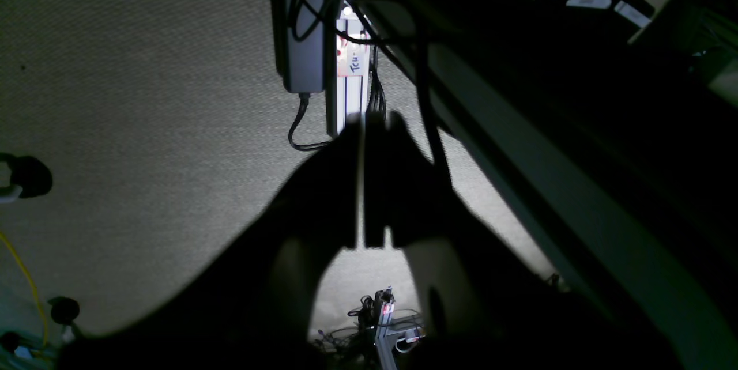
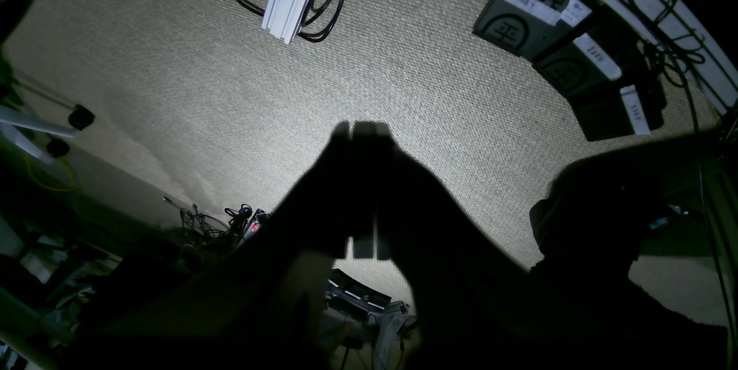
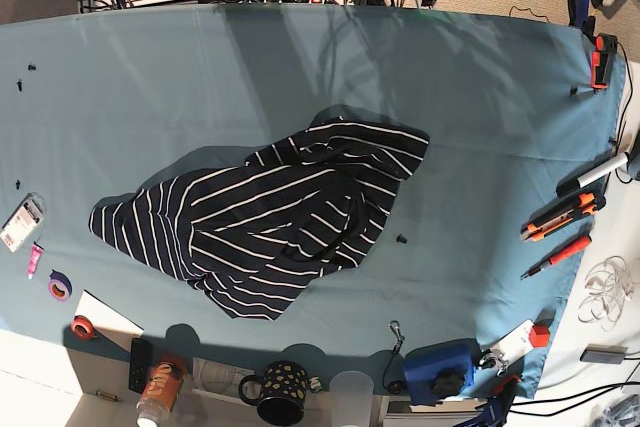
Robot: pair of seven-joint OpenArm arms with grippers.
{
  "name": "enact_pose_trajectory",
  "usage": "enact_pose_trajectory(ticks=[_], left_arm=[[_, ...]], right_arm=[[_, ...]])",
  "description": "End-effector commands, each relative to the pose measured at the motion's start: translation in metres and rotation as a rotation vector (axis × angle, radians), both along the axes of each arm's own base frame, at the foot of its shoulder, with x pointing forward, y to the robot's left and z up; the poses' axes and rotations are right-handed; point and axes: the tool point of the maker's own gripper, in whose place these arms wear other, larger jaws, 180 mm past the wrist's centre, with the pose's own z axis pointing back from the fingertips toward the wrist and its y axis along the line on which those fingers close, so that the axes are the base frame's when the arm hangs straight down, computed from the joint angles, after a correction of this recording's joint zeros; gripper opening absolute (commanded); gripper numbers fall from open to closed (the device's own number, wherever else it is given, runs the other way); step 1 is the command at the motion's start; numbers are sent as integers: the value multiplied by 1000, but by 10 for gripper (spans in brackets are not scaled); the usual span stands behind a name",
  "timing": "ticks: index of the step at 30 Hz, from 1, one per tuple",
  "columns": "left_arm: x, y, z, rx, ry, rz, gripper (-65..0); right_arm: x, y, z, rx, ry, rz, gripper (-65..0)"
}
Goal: Layout the t-shirt on the table in an organized manner, then fold the t-shirt properly
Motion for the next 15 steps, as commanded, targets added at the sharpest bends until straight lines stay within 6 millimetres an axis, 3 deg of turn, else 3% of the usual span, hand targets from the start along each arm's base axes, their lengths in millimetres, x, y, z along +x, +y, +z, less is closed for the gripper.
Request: enact_pose_trajectory(ticks=[1, 15], left_arm=[[1, -3, 1, -12, -5, -7, -650], [1, 3, 0, -3, -5, -8, -650]], right_arm=[[-4, -3, 1, -2, 16, 2, -650], [-5, -18, 2, -25, 17, 5, -650]])
